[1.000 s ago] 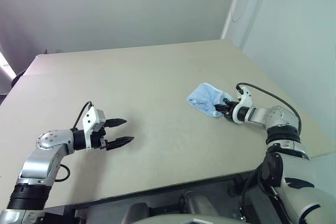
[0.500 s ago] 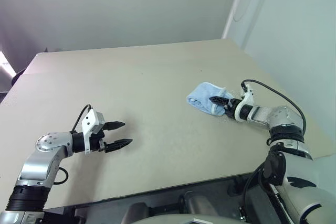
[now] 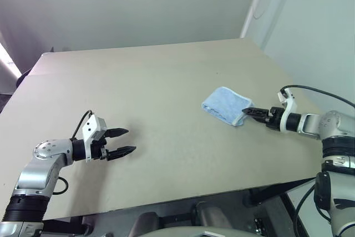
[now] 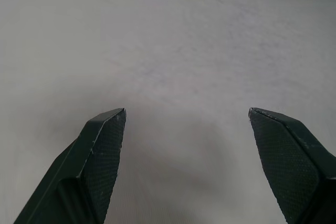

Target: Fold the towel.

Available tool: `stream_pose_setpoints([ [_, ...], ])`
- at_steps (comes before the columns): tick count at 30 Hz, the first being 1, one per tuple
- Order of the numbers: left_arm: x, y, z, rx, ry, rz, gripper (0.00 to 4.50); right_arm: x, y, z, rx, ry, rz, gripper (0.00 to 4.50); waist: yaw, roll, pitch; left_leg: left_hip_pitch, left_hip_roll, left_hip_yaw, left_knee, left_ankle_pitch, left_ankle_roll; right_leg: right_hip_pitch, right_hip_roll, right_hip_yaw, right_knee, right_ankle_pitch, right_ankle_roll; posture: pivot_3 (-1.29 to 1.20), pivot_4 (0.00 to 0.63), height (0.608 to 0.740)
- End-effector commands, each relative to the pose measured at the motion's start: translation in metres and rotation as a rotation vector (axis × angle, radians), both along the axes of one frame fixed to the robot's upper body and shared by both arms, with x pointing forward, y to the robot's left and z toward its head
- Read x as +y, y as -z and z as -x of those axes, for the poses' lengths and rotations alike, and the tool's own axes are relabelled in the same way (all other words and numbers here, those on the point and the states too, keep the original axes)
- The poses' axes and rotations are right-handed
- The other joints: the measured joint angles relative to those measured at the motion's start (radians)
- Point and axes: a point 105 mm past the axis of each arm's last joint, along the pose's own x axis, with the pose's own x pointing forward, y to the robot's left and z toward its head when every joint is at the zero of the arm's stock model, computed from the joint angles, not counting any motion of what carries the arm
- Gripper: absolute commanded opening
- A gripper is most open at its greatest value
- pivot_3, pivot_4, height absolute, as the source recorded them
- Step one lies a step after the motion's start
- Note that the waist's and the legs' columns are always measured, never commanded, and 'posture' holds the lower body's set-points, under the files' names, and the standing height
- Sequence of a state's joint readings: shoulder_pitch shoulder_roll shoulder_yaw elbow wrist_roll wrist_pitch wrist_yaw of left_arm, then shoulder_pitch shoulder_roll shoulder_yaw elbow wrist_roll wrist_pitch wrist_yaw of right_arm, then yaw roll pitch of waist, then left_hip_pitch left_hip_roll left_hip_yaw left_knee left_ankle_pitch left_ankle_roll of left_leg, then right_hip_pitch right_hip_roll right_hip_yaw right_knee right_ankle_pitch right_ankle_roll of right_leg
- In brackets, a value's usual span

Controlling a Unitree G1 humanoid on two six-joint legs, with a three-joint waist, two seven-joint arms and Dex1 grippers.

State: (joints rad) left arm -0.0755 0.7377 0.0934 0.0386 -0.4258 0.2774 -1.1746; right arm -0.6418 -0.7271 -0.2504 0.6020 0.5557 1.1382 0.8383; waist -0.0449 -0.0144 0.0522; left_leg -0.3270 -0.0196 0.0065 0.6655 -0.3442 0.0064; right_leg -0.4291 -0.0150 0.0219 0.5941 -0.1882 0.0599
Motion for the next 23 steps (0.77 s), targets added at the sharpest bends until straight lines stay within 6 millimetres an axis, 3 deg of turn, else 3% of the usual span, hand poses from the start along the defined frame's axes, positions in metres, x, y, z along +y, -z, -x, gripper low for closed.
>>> stream_pose_setpoints([
  [1,0.003,-0.009,-0.004,-0.038,-0.008,-0.002,3.96,0.007,-0.019,-0.006,-0.089,-0.031,-0.023,3.75,0.000,0.000,0.000,0.000,0.001,0.000,0.000,0.000,0.000,0.000,0.001,0.000,0.000,0.000,0.000,0.00,0.000,0.740],
  [5,0.001,-0.011,-0.002,-0.041,-0.011,0.008,3.96,0.015,-0.024,-0.002,-0.250,-0.112,0.108,3.75,0.003,0.001,0.000,0.001,0.001,0.000,0.000,0.000,0.000,0.000,0.002,0.000,0.001,0.000,0.000,0.00,0.000,0.740],
  [8,0.010,-0.017,-0.004,-0.052,-0.043,0.017,3.96,0.024,-0.050,-0.005,-0.600,-0.131,0.352,3.75,0.004,0.001,0.001,0.000,0.000,0.000,0.000,0.000,0.000,0.000,0.001,0.000,0.001,0.000,0.000,0.00,0.000,0.740],
  [11,0.014,-0.022,-0.007,-0.066,-0.066,0.024,3.96,0.044,-0.066,0.005,-0.835,-0.217,0.448,3.75,0.003,0.001,0.001,-0.002,0.000,0.000,0.000,0.000,0.000,-0.002,0.000,0.000,0.001,0.000,0.000,0.00,0.000,0.740],
  [17,0.015,-0.018,-0.005,-0.077,-0.097,0.033,3.96,0.046,-0.051,0.017,-0.829,-0.384,0.524,3.75,0.006,0.001,0.001,-0.008,0.000,0.000,0.001,0.000,0.000,-0.002,-0.001,0.000,0.001,0.001,-0.001,0.00,0.000,0.740],
  [21,0.017,-0.016,-0.002,-0.073,-0.107,0.037,3.96,0.053,-0.039,0.040,-0.778,-0.569,0.442,3.75,0.015,0.001,0.001,-0.008,0.000,0.000,0.001,0.000,0.000,-0.005,-0.001,0.000,0.001,0.003,-0.004,0.00,0.000,0.740],
  [23,0.017,-0.017,-0.003,-0.077,-0.110,0.039,3.96,0.050,-0.036,0.043,-0.736,-0.587,0.388,3.75,0.020,0.001,0.001,-0.008,0.000,0.000,0.002,0.000,0.000,-0.006,-0.001,0.000,0.001,0.003,-0.004,0.00,0.000,0.740],
])
